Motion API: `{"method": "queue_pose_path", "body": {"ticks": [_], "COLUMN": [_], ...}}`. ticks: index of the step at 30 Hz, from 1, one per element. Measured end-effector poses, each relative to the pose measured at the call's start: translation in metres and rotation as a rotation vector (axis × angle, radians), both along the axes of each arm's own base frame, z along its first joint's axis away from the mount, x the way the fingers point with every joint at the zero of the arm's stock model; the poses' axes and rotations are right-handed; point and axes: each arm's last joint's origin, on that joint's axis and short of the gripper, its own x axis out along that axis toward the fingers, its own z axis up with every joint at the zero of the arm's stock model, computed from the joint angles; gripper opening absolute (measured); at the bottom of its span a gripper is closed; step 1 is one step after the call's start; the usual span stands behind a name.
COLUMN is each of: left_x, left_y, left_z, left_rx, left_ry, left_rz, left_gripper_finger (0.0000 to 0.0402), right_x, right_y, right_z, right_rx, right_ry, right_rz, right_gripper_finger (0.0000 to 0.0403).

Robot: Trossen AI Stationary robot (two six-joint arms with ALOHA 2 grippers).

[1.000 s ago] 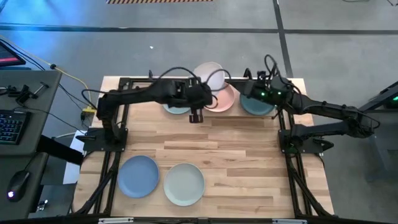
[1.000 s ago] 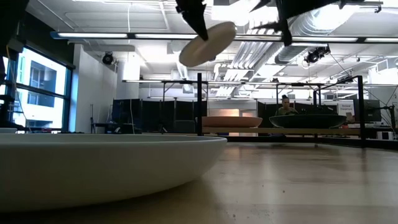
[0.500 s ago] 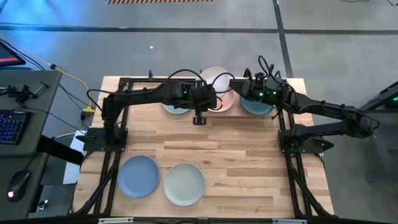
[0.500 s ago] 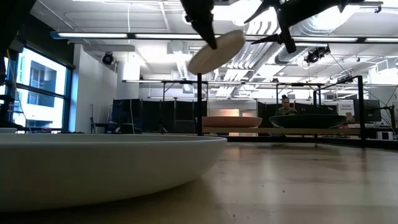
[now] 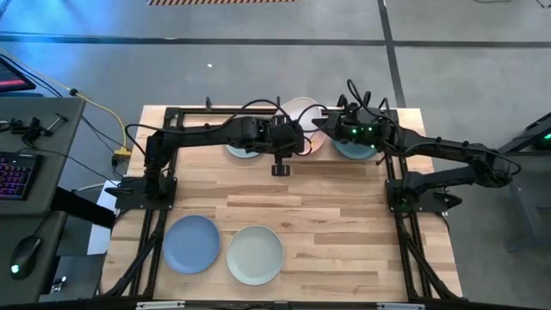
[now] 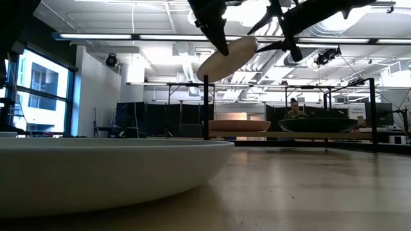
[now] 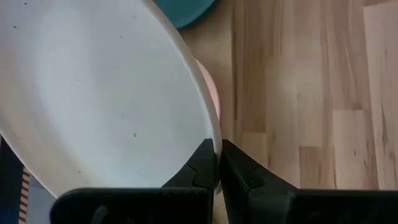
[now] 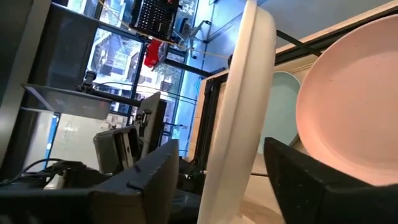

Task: Place and stack plates onto a shelf
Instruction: Stack the white plate on top of the pink plate on the shelf

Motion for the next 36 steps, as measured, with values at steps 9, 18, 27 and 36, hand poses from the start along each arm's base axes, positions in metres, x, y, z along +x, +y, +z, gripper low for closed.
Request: {"method": "queue_pose_path", "body": {"ticks": [9,18,27,36], "left_x": [-0.0002,-0.0001,-0.0012,-0.0029], "left_y": [0.0003,0.0003,-0.0003,0.0008], "left_z": [0.0,0.0,0.0031,0.0061], "left_rx": [0.003,0.005,0.013,0.052], "left_ry": [0.001,0.0,-0.004,-0.004], "left_rz": [0.004,0.004,-0.019,-0.008], "left_gripper_finger": [0.0,0.0016,0.0059,0.0115], "right_x": [-0.0002,-0.0004,-0.0003,-0.0004], "right_y": [0.0001,0.0,-0.0002,-0.0004], "right_z": [-0.0004,-0.001,-0.0004,-0.0003], "right_rx": [0.009,-0.006,-0.009,-0.008], "right_ry": [0.001,0.016,0.009,0.008], "right_rz": [-0.003,-0.002,-0.007,-0.015], "right_gripper_finger": [0.0083,0.006,0.006,0.0059]}}
